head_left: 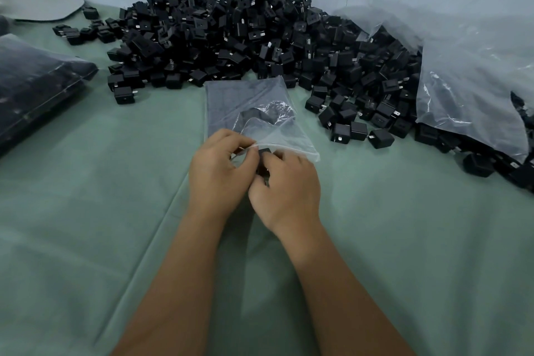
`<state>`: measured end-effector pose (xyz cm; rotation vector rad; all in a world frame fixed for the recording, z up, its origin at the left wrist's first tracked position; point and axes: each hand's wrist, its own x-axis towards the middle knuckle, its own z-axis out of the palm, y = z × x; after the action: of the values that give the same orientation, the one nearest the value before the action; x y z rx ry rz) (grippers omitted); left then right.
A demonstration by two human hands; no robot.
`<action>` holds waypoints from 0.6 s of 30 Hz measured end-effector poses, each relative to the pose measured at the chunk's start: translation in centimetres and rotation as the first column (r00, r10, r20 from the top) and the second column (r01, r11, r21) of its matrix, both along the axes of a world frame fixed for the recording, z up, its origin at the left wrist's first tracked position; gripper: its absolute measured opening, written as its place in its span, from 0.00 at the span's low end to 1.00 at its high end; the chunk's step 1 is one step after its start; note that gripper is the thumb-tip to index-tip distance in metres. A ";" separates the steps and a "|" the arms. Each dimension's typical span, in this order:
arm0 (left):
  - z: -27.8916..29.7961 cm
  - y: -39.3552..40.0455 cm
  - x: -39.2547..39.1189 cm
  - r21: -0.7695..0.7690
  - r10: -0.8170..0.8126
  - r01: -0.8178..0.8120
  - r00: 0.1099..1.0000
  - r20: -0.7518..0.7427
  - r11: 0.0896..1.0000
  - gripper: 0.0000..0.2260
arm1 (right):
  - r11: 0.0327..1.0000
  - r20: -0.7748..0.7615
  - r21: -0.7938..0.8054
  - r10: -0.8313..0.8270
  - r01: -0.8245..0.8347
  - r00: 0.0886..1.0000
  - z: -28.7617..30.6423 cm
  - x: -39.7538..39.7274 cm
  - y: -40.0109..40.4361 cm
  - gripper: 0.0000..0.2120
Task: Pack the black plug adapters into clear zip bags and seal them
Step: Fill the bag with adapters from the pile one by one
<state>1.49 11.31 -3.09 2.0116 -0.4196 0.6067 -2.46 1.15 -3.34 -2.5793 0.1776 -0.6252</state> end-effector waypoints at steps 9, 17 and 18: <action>-0.1 -0.2 0.0 0.043 0.005 -0.007 0.999 0.035 0.999 0.05 | 0.991 -0.091 -0.131 -0.026 0.014 0.996 -0.6 0.3 -0.2 0.14; -0.2 -0.5 -0.5 0.052 0.021 -0.026 0.996 0.083 0.998 0.05 | 0.988 -0.085 -0.153 0.004 -0.017 0.996 -0.6 0.5 -0.1 0.13; -0.2 -0.6 -0.6 0.053 0.021 -0.027 0.995 0.095 0.998 0.05 | 0.988 -0.087 -0.154 0.011 -0.024 0.996 -0.6 0.6 -0.2 0.12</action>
<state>0.92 10.74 -3.29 2.0480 -0.4735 0.7140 -1.81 0.91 -3.93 -2.7569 0.1389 -0.5419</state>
